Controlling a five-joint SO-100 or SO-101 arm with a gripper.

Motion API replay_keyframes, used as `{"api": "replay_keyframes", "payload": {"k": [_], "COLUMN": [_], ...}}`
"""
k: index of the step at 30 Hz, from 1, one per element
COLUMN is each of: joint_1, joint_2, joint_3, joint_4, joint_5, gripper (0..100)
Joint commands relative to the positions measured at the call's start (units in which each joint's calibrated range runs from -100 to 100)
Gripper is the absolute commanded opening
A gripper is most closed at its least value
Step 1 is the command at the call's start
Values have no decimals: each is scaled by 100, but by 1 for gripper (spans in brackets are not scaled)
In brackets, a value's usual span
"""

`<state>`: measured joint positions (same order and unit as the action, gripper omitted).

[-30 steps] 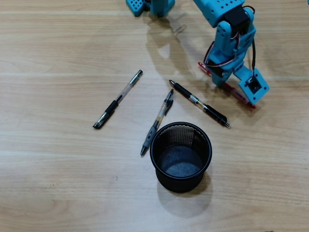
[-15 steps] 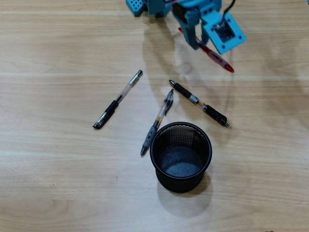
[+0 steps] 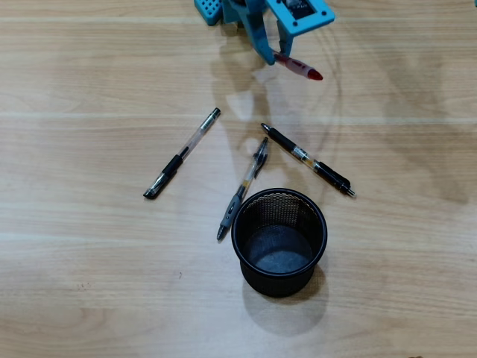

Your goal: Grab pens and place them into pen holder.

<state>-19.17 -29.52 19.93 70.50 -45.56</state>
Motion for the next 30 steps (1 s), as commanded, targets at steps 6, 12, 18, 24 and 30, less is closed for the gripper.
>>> {"api": "replay_keyframes", "payload": {"k": [6, 12, 18, 24, 30], "joint_1": [224, 197, 215, 342, 614], "joint_2": [218, 780, 1595, 2704, 3645], "joint_3": [-718, -790, -799, -871, -1357], "joint_4": [-2190, -4540, -6831, -8277, -8449], "joint_5": [1007, 1068, 1018, 174, -588], "gripper": [2, 2, 2, 2, 2]}}
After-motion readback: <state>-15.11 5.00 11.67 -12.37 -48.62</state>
